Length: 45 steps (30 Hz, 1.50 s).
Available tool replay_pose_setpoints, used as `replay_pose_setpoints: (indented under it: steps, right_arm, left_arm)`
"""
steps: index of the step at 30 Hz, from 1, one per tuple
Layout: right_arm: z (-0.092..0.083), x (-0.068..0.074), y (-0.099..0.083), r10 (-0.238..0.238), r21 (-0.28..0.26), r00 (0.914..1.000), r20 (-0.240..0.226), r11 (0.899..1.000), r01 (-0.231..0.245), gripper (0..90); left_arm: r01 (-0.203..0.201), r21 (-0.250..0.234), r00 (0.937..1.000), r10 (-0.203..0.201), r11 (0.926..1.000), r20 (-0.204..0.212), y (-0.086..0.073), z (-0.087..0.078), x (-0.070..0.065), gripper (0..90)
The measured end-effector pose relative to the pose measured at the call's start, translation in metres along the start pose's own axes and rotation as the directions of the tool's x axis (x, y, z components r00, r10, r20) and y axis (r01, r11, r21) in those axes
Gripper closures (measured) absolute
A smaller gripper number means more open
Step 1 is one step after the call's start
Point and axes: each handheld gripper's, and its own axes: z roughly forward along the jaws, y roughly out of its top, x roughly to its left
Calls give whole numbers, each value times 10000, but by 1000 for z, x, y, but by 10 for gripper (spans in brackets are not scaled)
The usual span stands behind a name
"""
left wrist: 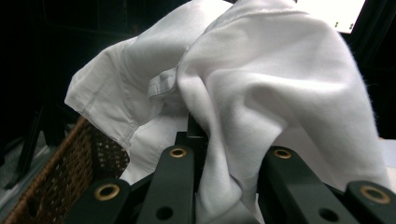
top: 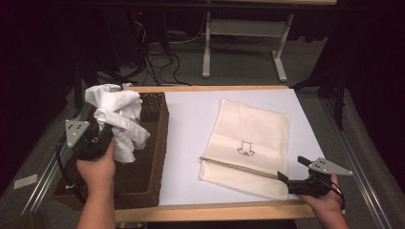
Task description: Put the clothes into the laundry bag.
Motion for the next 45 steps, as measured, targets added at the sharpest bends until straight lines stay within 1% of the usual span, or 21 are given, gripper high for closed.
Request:
replay_pose_setpoints:
  steps: [1, 2, 3, 5, 6, 11, 14, 18, 23, 28, 30, 31, 32, 34, 39, 42, 45]
  right_arm:
    - [0, 0, 0, -11, 19, 10000, 5, 10000, 11, 8]
    - [1, 0, 0, -32, 24, 10000, -7, 10000, 32, 9]
    - [1, 0, 0, -32, 24, 10000, -7, 10000, 32, 9]
    - [1, 1, 0, -66, -20, 10000, -26, 10000, 66, 9]
    - [1, 1, 0, -57, -27, 10000, -44, 10000, 57, 9]
    - [0, 2, 0, -88, -33, 9999, -63, 10000, 88, 11]
    - [0, 2, 1, -116, -62, 9999, -75, 9999, 116, 11]
    - [0, 2, 1, -111, -59, 9999, -81, 9999, 110, 13]
    - [0, 2, 1, -144, -101, 9998, -107, 9998, 143, 15]
    - [-1, 2, 1, -100, -92, 9999, -101, 9999, 99, 19]
    - [-2, 2, 1, -112, -136, 9999, -100, 9998, 111, 20]
    - [-2, 2, 1, -69, -140, 9999, -94, 9999, 68, 21]
    - [-2, 1, 1, -142, -182, 9999, -97, 9997, 140, 22]
    - [-3, 0, 1, -138, -184, 9998, -105, 9997, 136, 23]
    - [-3, 1, 1, -134, -187, 9998, -125, 9997, 131, 30]
    - [-3, 1, 1, -106, -172, 9998, -170, 9998, 103, 39]
    - [-3, 1, 1, -120, -166, 9997, -209, 9998, 117, 46]
  left_arm:
    - [0, 0, 10000, 0, 10000, 0, 0, 0, 0, 796]
    - [-9, -344, 10000, 6, 9994, -94, 4, -4, -3, 797]
    - [-9, -344, 10000, 6, 9994, -94, 4, -4, -3, 796]
    - [195, -765, 9998, -199, 9969, -46, 11, -8, -7, 797]
    - [217, -850, 9998, -218, 9961, -2, 13, -9, -8, 797]
    - [96, -1102, 9997, -70, 9939, 240, 23, -12, -20, 796]
    - [5, -1256, 9990, 51, 9921, 444, 27, -12, -29, 796]
    - [41, -1451, 9969, 74, 9894, 788, 33, -12, -42, 797]
    - [103, -1592, 9910, 112, 9872, 1336, 39, -11, -62, 797]
    - [172, -1625, 9803, 154, 9866, 1971, 41, -9, -87, 797]
    - [247, -1601, 9745, 120, 9868, 2243, 40, -8, -96, 797]
    - [353, -1595, 9713, 37, 9866, 2380, 39, -7, -101, 797]
    - [446, -1595, 9675, -28, 9862, 2527, 38, -6, -105, 796]
    - [432, -1549, 9615, 10, 9870, 2749, 36, -5, -114, 796]
    - [346, -1445, 9430, 155, 9889, 3324, 29, -6, -137, 796]
    - [193, -1395, 9330, 323, 9900, 3585, 21, -7, -148, 795]
    - [331, -1212, 9211, 168, 9921, 3891, 10, -7, -157, 795]
